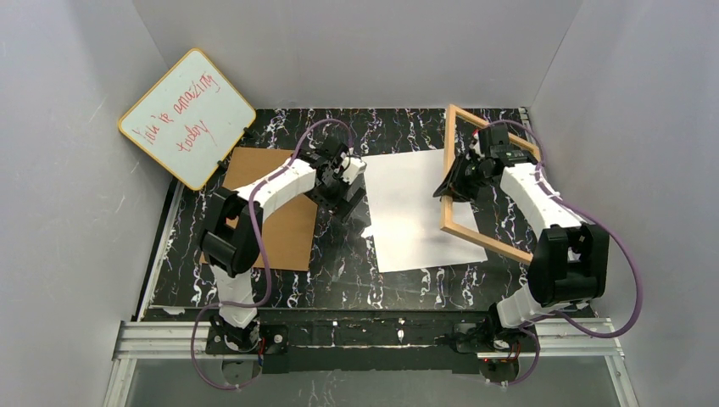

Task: Put the photo into the frame
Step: Turn over the photo frame at the center of the board.

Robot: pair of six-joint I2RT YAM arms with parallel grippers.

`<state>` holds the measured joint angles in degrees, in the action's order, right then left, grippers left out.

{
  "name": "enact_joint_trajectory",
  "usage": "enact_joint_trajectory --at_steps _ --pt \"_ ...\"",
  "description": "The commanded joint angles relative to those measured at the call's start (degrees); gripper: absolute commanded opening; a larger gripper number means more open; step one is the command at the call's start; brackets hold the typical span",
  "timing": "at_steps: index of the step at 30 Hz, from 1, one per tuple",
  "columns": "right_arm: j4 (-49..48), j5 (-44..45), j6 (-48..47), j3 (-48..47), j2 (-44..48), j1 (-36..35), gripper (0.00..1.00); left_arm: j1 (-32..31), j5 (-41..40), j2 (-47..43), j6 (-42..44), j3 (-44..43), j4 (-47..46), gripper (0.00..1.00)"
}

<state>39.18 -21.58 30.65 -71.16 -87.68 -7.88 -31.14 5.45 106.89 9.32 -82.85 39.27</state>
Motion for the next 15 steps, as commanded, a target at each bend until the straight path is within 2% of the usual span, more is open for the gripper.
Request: enact_joint_trajectory --at_steps 1,9,12,15 --pt "-3.1 2.9 2.4 5.4 1.0 -0.1 0.09 0.2 1.5 1.4 -4.0 1.8 -2.4 0.98" --pt "-5.3 4.2 3.4 10.6 1.9 -0.1 0.07 0.1 10.4 4.9 -13.0 1.5 -8.8 0.98" --pt "-6.1 3.0 4.1 10.9 2.0 -0.1 0.07 -1.9 6.7 6.7 -12.6 0.9 -11.9 0.98" --pt "-6.2 2.8 4.2 10.8 2.2 0.0 0.07 -4.8 -4.8 8.4 -8.1 0.8 -12.8 0.98"
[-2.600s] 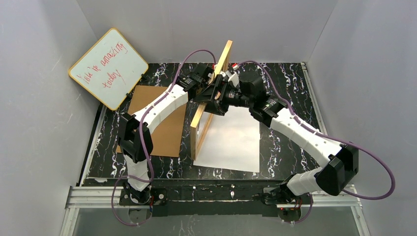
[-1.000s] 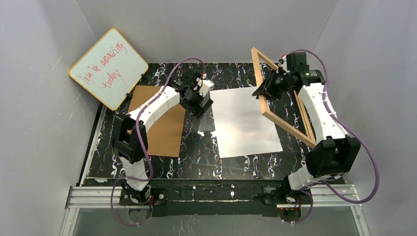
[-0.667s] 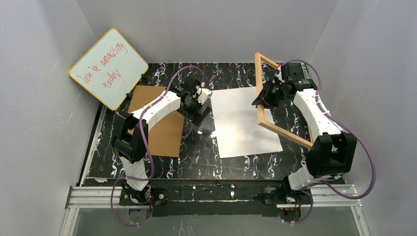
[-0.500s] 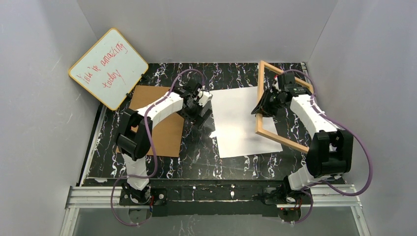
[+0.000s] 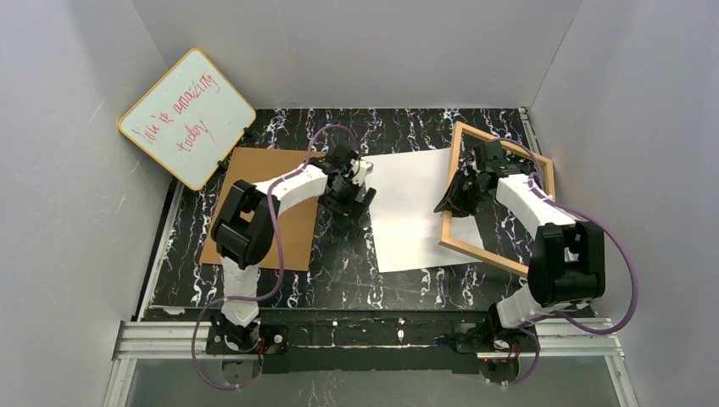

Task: Put the photo into the frame
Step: Turn over the photo frame at the center of the board, then move the photo frame item to the center of the board.

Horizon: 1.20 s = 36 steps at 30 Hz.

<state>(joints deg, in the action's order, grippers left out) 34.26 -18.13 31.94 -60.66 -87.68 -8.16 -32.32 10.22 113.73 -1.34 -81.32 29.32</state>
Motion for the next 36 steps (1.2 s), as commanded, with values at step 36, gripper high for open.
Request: enact_joint_trajectory --at_steps 36 --pt "3.1 8.4 0.3 0.9 -5.2 -1.7 0.12 2.8 -23.8 -4.7 17.8 5.7 7.0 0.98"
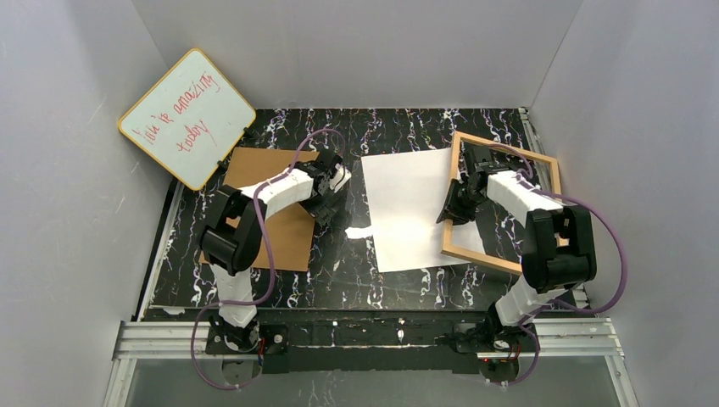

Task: Put the photo into the frame
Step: Move the photo frame item to the center of the board.

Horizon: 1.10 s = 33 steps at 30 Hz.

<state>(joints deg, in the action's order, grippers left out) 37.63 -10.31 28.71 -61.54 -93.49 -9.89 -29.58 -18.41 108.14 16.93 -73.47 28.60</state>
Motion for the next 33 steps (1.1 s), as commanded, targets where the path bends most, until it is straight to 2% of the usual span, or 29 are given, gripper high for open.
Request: enact_joint_trajectory --at_steps 1,8,11,13,16,19,22,26,31,33 --pt "-1.1 -0.8 4.2 2.3 0.6 -0.2 0.12 0.0 5.9 1.1 -0.9 -2.9 8.1 0.98" --pt "-3.4 -4.9 6.9 1.6 2.5 -0.8 0.10 -2.3 16.9 0.3 -2.4 -9.4 10.3 0.98" --pt "-5.6 -11.4 8.6 1.3 3.8 -0.9 0.09 -4.7 20.0 -0.6 0.0 -10.5 5.4 0.98" --pt "-7.8 -16.4 10.2 0.2 4.9 -0.8 0.09 -5.8 22.7 -0.4 3.2 -11.7 1.9 0.98" --pt "-7.4 -18.5 11.6 -4.6 5.8 -0.7 0.06 -6.4 28.0 1.4 8.2 -13.5 -2.1 0.98" --pt "-2.7 -18.6 10.9 -11.6 5.7 -0.5 0.01 -6.7 34.8 3.4 14.9 -13.7 -5.2 0.98" --pt "0.2 -19.2 10.2 -15.9 7.2 0.5 0.01 -8.3 36.4 6.2 19.5 -16.1 -7.9 0.98" --pt "0.0 -23.8 12.1 -16.1 11.4 4.6 0.01 -11.1 37.5 9.4 30.2 -18.9 -7.9 0.98" --pt "-0.9 -28.8 13.1 -13.7 15.2 10.3 0.01 -12.8 38.9 11.1 36.1 -19.0 -9.9 0.98" --pt "-0.6 -31.3 12.6 -13.4 15.6 13.1 0.01 -14.2 39.2 10.6 41.9 -16.7 -9.9 0.98"
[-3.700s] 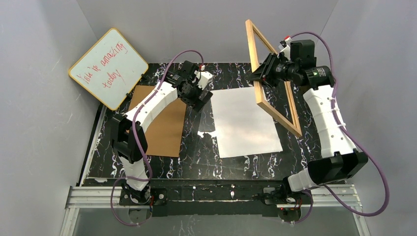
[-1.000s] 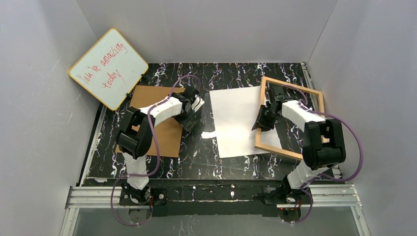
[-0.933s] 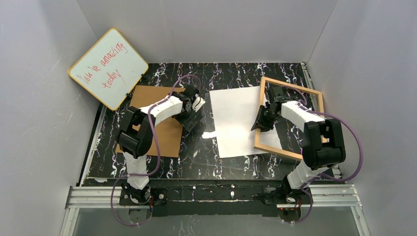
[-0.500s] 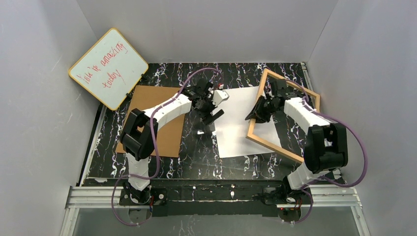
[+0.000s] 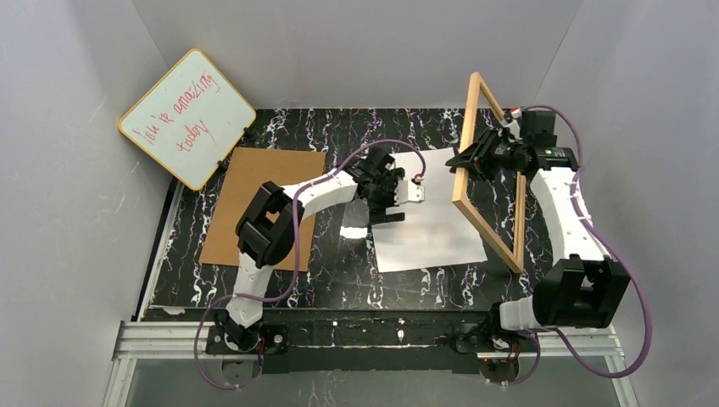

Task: Put the photo into the frame
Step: Move the photo frame item to the center of the board.

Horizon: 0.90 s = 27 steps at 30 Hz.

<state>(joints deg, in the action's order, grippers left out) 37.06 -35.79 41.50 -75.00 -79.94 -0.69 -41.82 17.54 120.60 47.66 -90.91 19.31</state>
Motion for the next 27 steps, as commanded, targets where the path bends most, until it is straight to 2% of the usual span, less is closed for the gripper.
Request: enact_joint_trajectory --at_steps 1,4,7,9,12,14,19,27 --pt "-0.2 -7.9 -0.3 0.3 2.2 5.1 0.01 -2.9 2.9 -2.3 14.4 2.2 -0.6 0.98" --pt "-1.6 -14.1 -0.1 0.8 2.4 8.5 0.01 -5.8 3.2 -3.8 21.6 5.1 -1.0 0.98" --pt "-2.2 -17.3 0.2 0.6 2.3 10.0 0.01 -8.4 3.9 -2.1 19.6 1.4 -1.2 0.98" --pt "-1.9 -16.9 0.3 0.0 2.5 10.4 0.01 -10.1 2.7 1.6 14.8 -4.0 -1.1 0.98" --pt "-2.1 -16.5 1.3 -1.0 2.9 11.2 0.01 -11.4 1.7 8.9 0.0 -16.2 0.8 0.98" --pt "-1.3 -16.4 1.2 -2.4 3.0 11.3 0.01 -12.0 2.3 11.5 -3.1 -20.0 3.2 0.98" --pt "-0.7 -16.1 1.0 -3.3 3.1 11.3 0.01 -12.7 1.8 11.9 -2.2 -15.9 4.5 0.98" --pt "0.6 -14.4 0.4 -4.3 2.9 11.3 0.01 -10.1 -5.2 8.2 -0.3 -6.8 10.4 0.98"
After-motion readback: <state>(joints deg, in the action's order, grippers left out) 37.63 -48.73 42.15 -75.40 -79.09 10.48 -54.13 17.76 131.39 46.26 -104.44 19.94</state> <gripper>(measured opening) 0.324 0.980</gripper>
